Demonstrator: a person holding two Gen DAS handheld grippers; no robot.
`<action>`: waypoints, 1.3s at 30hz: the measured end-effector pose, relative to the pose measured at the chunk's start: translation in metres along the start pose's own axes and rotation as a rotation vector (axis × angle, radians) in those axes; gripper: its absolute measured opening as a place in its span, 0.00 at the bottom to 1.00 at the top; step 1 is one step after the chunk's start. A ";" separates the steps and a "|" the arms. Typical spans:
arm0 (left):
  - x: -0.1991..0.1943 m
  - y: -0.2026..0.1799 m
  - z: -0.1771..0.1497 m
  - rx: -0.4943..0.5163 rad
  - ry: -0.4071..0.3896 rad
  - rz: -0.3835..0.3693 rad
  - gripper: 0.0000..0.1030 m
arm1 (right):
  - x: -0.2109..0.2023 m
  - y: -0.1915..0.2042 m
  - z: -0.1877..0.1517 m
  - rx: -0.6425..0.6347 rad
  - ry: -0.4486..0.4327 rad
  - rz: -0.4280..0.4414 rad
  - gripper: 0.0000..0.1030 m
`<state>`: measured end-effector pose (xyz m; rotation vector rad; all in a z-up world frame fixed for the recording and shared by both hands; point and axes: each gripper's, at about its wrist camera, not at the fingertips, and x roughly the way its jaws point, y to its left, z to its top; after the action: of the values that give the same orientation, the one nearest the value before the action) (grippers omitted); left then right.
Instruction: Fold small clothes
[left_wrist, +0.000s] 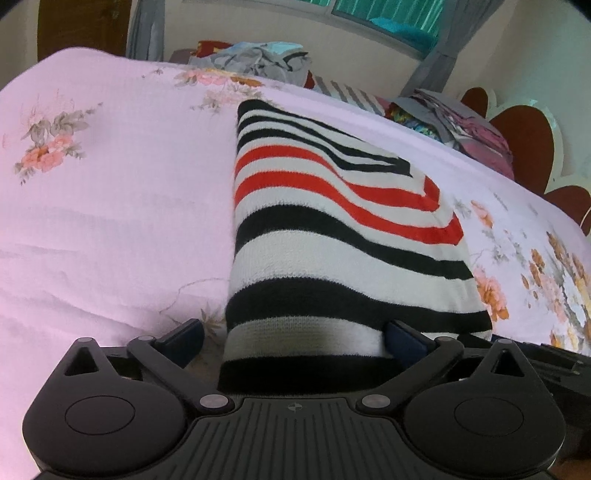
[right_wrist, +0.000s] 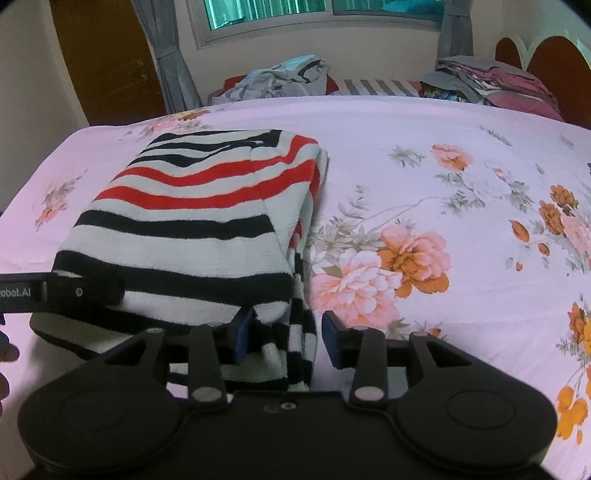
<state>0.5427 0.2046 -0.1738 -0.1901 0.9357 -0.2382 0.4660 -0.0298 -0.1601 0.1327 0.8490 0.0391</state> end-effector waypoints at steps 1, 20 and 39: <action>0.000 0.000 0.000 -0.002 0.002 0.005 1.00 | 0.000 0.000 0.000 0.000 -0.001 -0.004 0.41; -0.023 -0.016 -0.013 0.033 -0.098 0.074 1.00 | -0.002 -0.001 -0.001 0.014 0.015 -0.042 0.54; -0.132 -0.057 -0.044 0.113 -0.164 0.253 1.00 | -0.114 0.006 -0.018 -0.041 -0.061 0.122 0.88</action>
<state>0.4249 0.1847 -0.0821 0.0137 0.7717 -0.0407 0.3778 -0.0318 -0.0861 0.1463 0.7779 0.1663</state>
